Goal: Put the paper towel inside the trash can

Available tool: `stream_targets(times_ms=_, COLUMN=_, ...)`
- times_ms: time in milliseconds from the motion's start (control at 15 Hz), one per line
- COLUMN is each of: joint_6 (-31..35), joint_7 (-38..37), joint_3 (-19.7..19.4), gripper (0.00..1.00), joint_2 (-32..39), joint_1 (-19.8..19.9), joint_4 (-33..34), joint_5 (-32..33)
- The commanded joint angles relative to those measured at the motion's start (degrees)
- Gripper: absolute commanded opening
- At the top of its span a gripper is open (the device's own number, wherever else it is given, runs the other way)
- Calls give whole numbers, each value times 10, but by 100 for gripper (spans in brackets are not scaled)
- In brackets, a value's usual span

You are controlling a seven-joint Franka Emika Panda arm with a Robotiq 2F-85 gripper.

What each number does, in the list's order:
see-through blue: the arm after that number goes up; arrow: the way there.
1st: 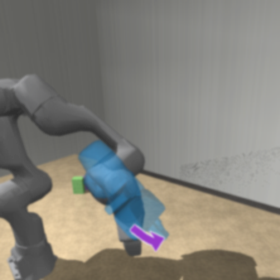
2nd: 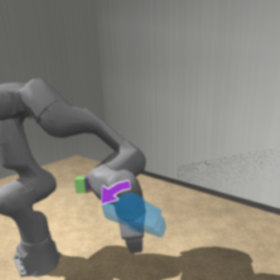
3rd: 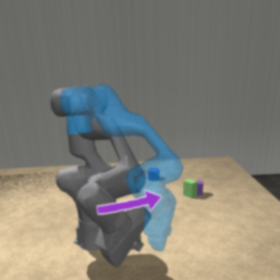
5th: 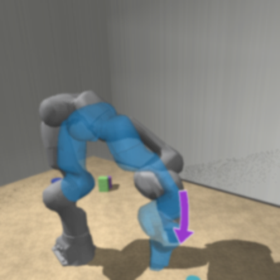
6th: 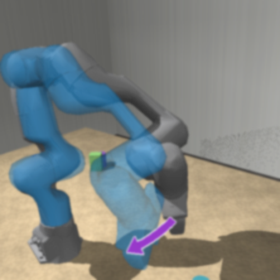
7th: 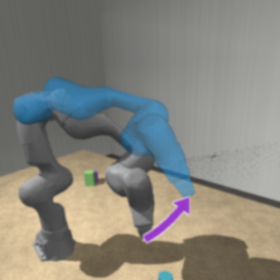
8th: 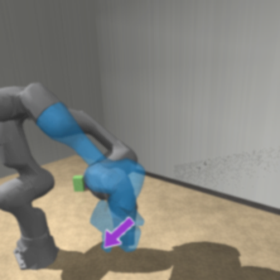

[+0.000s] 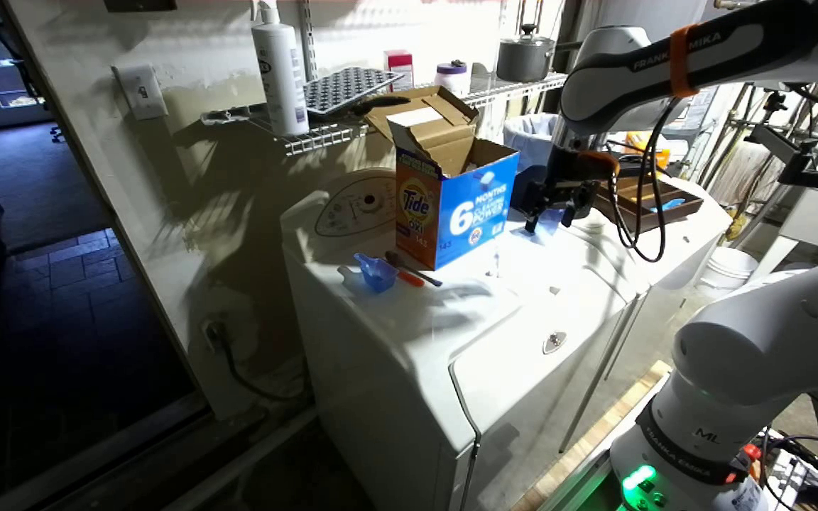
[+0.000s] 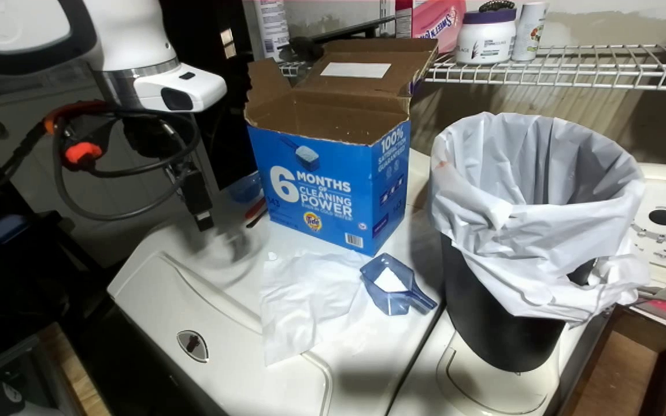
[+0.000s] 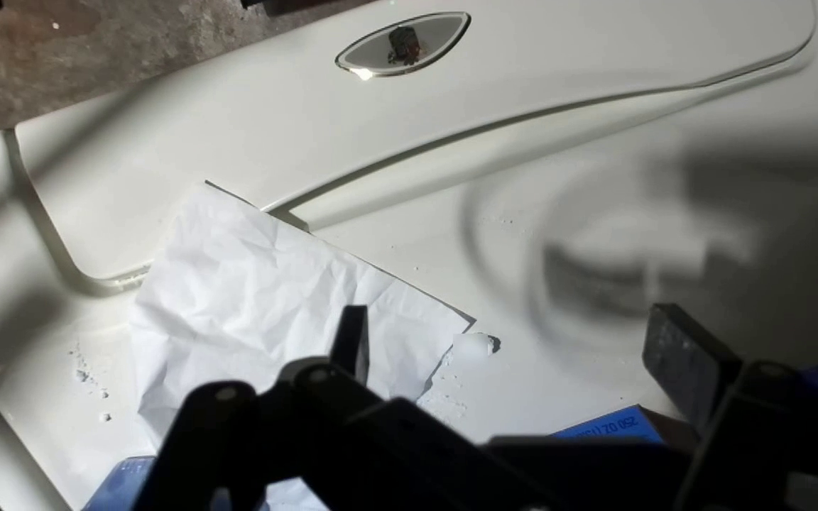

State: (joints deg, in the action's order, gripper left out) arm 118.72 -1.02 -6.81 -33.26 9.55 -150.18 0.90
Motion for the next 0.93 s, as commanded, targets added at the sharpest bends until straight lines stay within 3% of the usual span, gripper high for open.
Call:
stream_targets(times_ms=0, joint_6=68, joint_7=16, joint_3=-6, gripper=100, joint_2=52, joint_1=0, joint_4=-6, joint_5=12)
stream_targets(times_ms=333, joint_6=165, joint_7=-31, joint_3=2, gripper=100, joint_2=141, joint_1=31, joint_4=-5, joint_5=59)
stream_targets(times_ms=867, joint_6=219, joint_7=-128, joint_3=-9, gripper=100, joint_2=266, joint_1=65, joint_4=39, joint_5=112)
